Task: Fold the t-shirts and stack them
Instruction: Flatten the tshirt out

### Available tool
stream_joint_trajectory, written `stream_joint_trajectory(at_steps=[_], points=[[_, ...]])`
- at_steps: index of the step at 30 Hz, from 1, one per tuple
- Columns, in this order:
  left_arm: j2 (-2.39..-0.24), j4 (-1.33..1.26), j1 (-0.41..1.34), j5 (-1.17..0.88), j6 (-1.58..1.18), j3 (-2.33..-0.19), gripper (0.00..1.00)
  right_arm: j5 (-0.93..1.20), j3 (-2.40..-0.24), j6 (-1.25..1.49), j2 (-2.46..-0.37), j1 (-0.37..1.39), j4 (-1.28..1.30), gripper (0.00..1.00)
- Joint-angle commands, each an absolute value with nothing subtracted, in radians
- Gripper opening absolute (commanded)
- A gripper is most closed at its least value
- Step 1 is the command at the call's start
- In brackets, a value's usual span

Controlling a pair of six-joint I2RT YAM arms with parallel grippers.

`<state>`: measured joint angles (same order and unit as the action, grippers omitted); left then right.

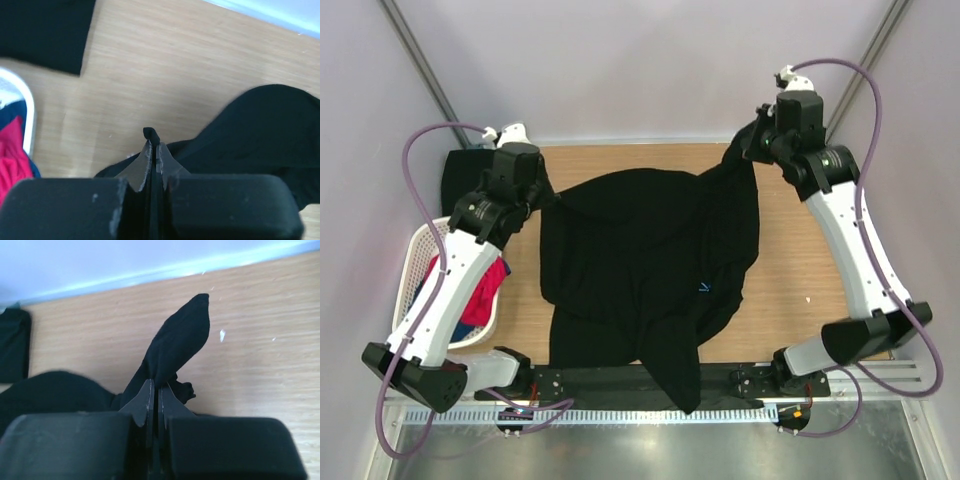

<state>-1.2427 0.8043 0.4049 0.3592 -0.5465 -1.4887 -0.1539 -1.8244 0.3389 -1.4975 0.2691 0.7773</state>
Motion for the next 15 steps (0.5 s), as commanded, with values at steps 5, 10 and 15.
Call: stream_joint_trajectory(at_steps=[5, 10, 15], points=[[-1.244, 0.959, 0.368, 0.376, -0.676, -1.3, 0.0, 0.124, -1.306, 0.455, -1.321, 0.33, 0.669, 0.01], [-1.235, 0.94, 0.359, 0.327, -0.745, -1.14, 0.0, 0.092, -1.021, 0.595, -1.276, 0.559, 0.535, 0.01], [-1.227, 0.93, 0.354, 0.307, -0.775, -1.03, 0.0, 0.094, -0.954, 0.655, -1.357, 0.698, 0.497, 0.05]])
